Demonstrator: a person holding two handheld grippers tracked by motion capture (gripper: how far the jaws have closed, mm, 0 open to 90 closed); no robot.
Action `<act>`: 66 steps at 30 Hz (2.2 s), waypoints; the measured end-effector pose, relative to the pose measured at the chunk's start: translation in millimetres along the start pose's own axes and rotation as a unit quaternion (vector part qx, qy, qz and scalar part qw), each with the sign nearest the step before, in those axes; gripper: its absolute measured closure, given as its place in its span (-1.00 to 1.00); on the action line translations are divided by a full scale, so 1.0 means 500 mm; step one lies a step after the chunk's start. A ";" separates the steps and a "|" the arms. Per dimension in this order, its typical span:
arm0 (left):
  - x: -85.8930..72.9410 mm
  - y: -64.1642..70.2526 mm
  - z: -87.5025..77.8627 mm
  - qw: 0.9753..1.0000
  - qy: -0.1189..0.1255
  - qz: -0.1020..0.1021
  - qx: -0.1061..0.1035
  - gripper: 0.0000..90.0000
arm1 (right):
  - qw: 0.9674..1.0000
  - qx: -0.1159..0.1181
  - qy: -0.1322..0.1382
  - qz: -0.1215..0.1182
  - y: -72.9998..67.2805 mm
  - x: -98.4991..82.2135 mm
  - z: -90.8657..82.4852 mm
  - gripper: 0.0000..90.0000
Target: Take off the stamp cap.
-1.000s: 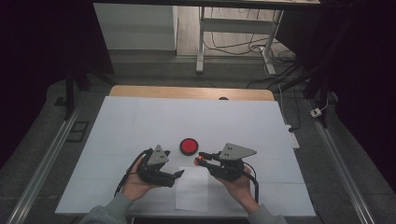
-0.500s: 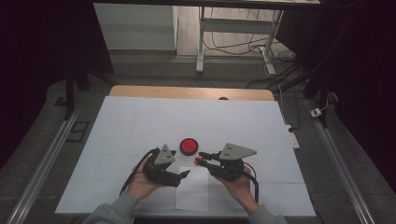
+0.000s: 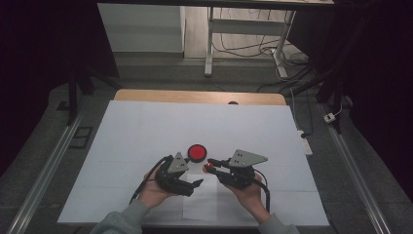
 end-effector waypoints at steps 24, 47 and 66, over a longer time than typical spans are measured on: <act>0.025 0.029 0.021 1.000 0.010 0.021 -0.009 -0.34 | 1.000 0.002 -0.001 0.007 0.004 -0.005 0.002 0.60; 0.035 0.037 0.036 0.999 0.018 0.040 -0.003 0.05 | 1.000 0.003 0.001 0.007 0.005 -0.006 0.001 0.60; 0.033 0.038 0.037 0.998 0.019 0.057 0.005 0.32 | 1.000 0.006 0.000 0.012 0.005 -0.009 0.004 0.60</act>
Point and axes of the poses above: each handheld gripper's, and its own axes: z roughly forward along the jaws, x roughly out of its top, y roughly to its right, the point moved 5 cm from there along z, roughly forward along the jaws, and after that the axes turned 14 degrees about x, right-handed, at the moved point
